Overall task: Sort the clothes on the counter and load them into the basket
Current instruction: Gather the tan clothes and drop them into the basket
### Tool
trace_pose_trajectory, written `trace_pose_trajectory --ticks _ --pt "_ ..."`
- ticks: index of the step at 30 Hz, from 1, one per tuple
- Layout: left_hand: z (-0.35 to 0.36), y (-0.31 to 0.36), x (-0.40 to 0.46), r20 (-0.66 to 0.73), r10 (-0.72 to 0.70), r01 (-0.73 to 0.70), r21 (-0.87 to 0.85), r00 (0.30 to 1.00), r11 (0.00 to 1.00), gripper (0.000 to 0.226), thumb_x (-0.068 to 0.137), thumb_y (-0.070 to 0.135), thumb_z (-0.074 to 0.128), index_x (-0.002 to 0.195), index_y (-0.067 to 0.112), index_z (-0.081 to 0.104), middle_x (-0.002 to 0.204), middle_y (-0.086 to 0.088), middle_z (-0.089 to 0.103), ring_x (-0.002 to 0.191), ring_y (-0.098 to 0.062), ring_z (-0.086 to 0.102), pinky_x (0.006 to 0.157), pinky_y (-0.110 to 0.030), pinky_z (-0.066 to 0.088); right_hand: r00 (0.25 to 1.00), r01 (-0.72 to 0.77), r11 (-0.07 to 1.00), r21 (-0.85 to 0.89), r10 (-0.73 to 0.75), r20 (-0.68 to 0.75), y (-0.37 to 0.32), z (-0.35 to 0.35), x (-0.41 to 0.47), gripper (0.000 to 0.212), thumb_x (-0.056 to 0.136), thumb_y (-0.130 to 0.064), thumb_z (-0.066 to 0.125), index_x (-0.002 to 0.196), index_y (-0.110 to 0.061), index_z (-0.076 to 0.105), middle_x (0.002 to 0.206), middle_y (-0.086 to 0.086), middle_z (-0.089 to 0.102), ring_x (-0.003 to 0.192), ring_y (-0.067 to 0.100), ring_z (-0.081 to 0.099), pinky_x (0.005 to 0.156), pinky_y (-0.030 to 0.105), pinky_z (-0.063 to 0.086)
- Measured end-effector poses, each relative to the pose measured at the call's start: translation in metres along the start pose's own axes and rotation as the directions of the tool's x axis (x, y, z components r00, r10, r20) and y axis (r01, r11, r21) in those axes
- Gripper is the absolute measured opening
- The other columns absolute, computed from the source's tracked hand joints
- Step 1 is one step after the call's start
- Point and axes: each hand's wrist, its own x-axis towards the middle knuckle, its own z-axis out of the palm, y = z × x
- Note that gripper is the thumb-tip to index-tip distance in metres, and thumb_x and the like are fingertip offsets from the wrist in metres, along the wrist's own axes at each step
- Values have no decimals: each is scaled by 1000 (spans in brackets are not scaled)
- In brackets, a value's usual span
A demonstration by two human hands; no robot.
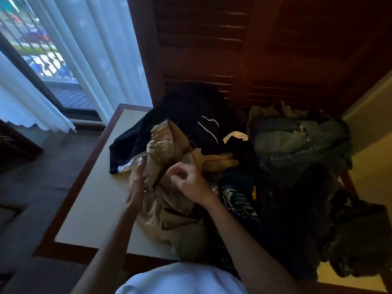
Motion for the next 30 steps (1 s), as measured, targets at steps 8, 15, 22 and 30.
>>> trace_pose_trajectory --ticks 8,15,22,30 --pt "95 -27 9 475 231 -506 857 849 96 71 92 82 15 155 49 24 171 0 -11 152 -27 -26 121 -65 -11 951 -287 919 -271 240 -195 92 -28 -39 56 94 -38 50 146 -18 38 138 13 58 124 39 56 101 48 46" --pt "-15 -91 47 355 -141 -369 925 924 -89 99 88 79 46 146 52 -30 156 -1 -40 152 -44 -22 114 -77 -7 893 -443 658 -609 263 -366 149 -102 -60 76 90 -69 21 118 -18 70 154 3 44 150 22 24 119 44 15" --pt "-99 -51 88 269 -151 -275 961 951 -25 97 90 72 52 154 51 -16 169 -10 -21 153 -46 -15 117 -75 -1 681 -338 930 -147 134 -720 73 -84 -31 40 104 -41 46 89 -7 63 86 10 62 85 30 60 78 44 47" --pt "-68 -42 86 435 -121 -348 834 892 429 98 79 95 15 158 38 29 171 -7 8 156 -22 -7 127 -49 1 860 -221 771 597 443 -253 19 95 2 37 96 -45 59 95 -10 71 97 17 70 99 40 68 89 52 53"
